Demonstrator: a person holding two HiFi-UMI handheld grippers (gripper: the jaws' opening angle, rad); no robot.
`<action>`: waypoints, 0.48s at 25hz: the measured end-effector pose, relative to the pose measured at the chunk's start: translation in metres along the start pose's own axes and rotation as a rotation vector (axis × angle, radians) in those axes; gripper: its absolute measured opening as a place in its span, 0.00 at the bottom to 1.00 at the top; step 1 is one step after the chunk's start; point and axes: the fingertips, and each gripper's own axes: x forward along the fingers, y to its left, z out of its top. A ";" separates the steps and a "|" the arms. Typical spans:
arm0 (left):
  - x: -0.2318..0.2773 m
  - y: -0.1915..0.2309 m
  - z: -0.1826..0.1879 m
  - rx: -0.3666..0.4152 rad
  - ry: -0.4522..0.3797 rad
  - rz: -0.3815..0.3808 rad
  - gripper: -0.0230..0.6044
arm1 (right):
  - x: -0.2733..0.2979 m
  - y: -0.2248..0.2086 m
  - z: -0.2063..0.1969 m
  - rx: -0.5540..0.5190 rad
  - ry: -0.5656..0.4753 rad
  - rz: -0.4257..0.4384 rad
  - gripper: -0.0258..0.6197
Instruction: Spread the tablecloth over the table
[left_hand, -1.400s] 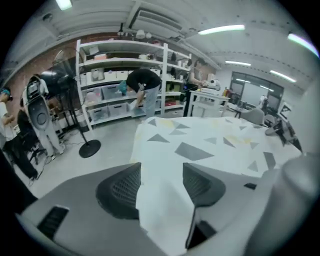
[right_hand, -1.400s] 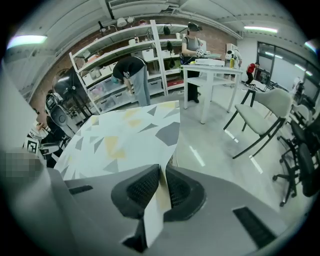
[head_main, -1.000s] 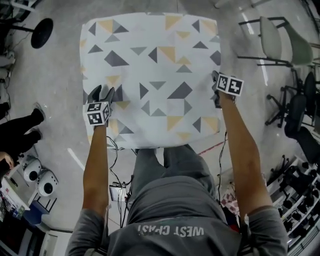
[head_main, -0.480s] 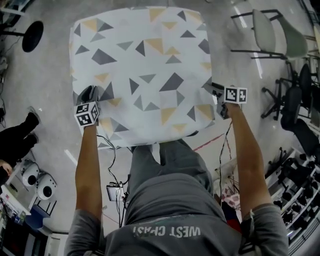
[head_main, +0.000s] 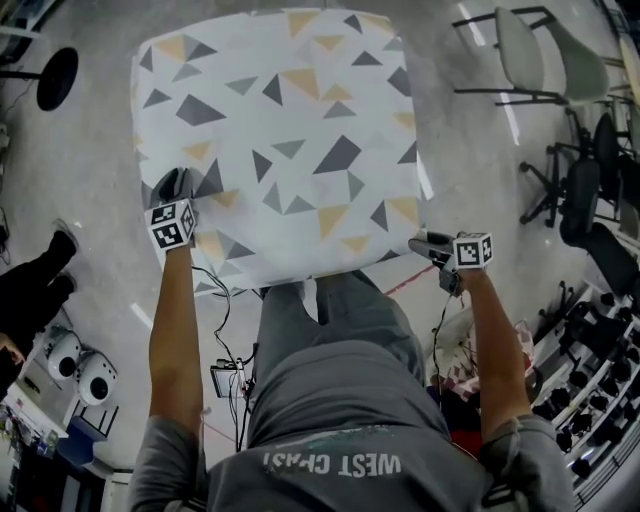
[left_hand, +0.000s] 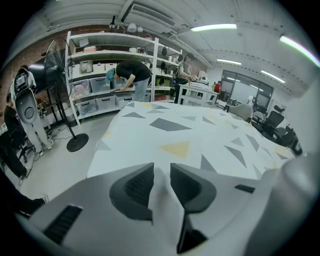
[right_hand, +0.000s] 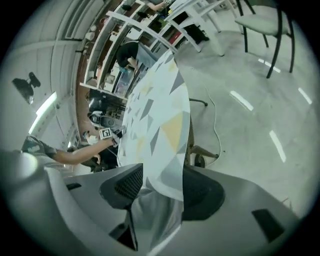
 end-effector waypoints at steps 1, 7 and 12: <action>0.000 0.000 0.000 0.002 -0.001 0.002 0.19 | -0.003 0.000 -0.009 -0.035 0.039 -0.021 0.39; -0.001 -0.005 -0.002 0.012 0.017 0.006 0.20 | 0.005 -0.004 -0.042 0.031 0.139 -0.119 0.09; -0.017 -0.040 -0.017 0.080 0.057 -0.027 0.23 | 0.027 -0.017 -0.052 0.039 0.165 -0.195 0.06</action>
